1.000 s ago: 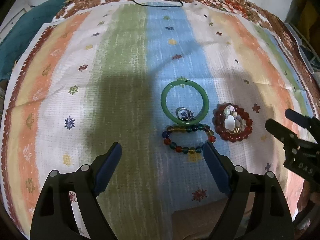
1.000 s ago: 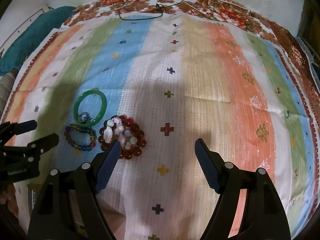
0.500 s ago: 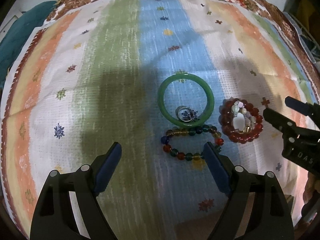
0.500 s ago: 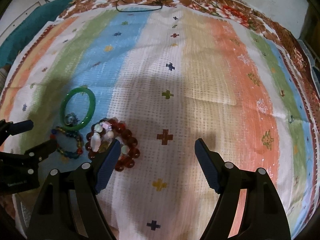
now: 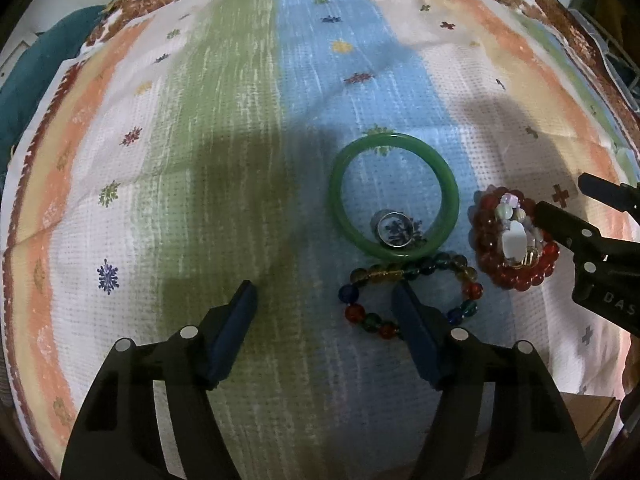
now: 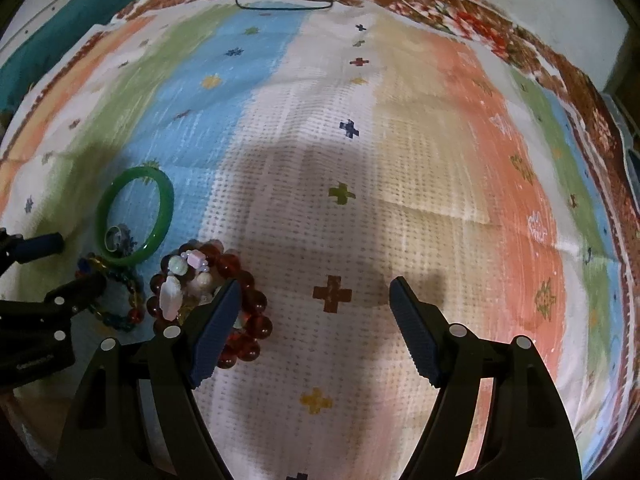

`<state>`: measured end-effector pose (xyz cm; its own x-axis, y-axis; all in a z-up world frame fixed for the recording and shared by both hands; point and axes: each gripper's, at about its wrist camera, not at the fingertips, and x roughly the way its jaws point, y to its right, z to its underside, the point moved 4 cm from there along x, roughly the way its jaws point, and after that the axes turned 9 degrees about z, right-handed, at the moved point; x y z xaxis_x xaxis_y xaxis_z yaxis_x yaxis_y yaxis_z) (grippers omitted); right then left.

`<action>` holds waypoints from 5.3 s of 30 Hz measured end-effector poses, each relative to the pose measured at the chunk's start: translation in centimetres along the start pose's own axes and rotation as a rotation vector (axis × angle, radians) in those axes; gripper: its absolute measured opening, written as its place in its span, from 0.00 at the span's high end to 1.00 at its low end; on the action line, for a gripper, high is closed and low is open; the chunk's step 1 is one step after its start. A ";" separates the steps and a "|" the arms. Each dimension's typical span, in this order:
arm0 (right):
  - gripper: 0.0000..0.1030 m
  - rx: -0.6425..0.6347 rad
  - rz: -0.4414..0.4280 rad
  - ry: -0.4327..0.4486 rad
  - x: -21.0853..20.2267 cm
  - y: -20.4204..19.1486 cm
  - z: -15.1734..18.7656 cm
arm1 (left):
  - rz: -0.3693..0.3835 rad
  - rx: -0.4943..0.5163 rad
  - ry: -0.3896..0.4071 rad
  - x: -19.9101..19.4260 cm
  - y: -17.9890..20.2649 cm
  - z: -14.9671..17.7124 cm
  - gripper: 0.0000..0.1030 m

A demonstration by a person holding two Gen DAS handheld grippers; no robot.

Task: Organize jewelry
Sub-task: 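Move both tools back to the remaining bracelets, then grasp the multicolour bracelet with left tool while right tool grasps red bracelet, then carry both bracelets toward the silver tin, then open both tools over the tin to drop the bracelets inside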

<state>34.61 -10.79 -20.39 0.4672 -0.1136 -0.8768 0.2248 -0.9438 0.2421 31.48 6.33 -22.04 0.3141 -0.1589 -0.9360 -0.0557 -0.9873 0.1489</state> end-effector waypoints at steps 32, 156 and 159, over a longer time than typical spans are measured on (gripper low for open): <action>0.86 -0.002 -0.108 0.013 -1.7 -0.9 0.4 | -0.006 -0.007 0.034 -2.0 -0.1 0.9 0.91; 0.59 0.046 -0.161 0.264 -20.7 1.4 10.3 | 0.066 -0.047 0.280 -19.7 6.2 10.4 0.58; 0.57 0.052 -0.160 0.258 -20.4 1.6 10.0 | 0.069 -0.080 0.279 -19.3 5.4 9.9 0.55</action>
<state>16.91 -13.04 -6.25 0.6326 0.1141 -0.7660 0.2722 -0.9587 0.0820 15.78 4.14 -6.30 0.5608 -0.2103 -0.8008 -0.0143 -0.9695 0.2446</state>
